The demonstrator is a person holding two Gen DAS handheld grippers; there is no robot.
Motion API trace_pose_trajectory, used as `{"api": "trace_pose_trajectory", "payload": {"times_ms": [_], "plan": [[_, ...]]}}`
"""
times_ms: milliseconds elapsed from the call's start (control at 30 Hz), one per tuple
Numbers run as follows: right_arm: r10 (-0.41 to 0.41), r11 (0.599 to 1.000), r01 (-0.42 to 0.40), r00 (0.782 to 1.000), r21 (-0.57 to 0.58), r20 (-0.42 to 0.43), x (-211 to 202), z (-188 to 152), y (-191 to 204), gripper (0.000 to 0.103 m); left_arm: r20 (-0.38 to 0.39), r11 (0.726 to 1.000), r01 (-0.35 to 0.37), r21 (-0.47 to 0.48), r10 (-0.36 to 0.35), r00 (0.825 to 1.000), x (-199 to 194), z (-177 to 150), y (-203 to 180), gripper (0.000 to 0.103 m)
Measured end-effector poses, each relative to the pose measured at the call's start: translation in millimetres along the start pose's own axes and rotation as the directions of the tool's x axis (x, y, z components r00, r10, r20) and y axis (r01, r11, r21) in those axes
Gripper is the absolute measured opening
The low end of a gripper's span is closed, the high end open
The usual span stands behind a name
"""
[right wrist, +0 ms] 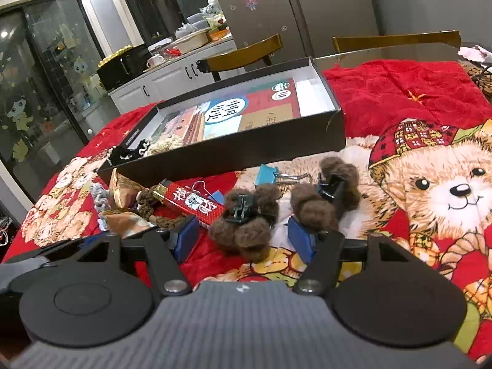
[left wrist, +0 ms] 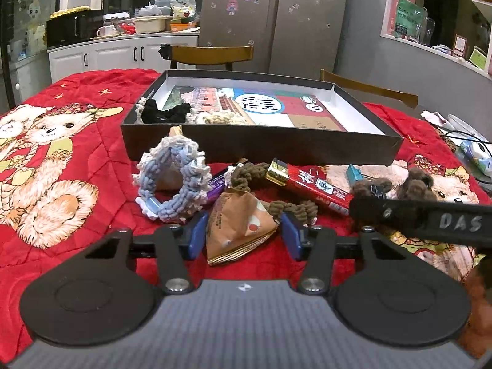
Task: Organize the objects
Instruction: 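Grasp the brown paper packet with the left gripper while the right grasps a pom-pom clip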
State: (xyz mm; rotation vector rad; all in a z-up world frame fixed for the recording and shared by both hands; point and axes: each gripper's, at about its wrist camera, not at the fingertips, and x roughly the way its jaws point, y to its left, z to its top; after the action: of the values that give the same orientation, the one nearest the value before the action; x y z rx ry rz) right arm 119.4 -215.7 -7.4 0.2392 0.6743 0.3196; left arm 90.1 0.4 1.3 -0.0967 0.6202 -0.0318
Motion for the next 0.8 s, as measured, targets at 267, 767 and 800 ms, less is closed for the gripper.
{"api": "trace_pose_trajectory", "payload": {"times_ms": [267, 767, 800], "plan": [[-0.03, 0.999, 0.031, 0.999, -0.015, 0.043, 5, -3, 1, 0.072, 0.01, 1.0, -0.011, -0.007, 0.011, 1.0, -8, -5, 2, 0.057], [-0.067, 0.997, 0.07, 0.995, -0.042, 0.071, 0, -4, 5, 0.042, 0.012, 1.0, -0.013, -0.001, 0.013, 1.0, -11, -8, 2, 0.057], [-0.066, 0.997, 0.069, 0.995, -0.042, 0.074, -1, -4, 5, 0.042, 0.014, 1.0, -0.013, 0.001, 0.013, 1.0, -12, -8, 2, 0.057]]}}
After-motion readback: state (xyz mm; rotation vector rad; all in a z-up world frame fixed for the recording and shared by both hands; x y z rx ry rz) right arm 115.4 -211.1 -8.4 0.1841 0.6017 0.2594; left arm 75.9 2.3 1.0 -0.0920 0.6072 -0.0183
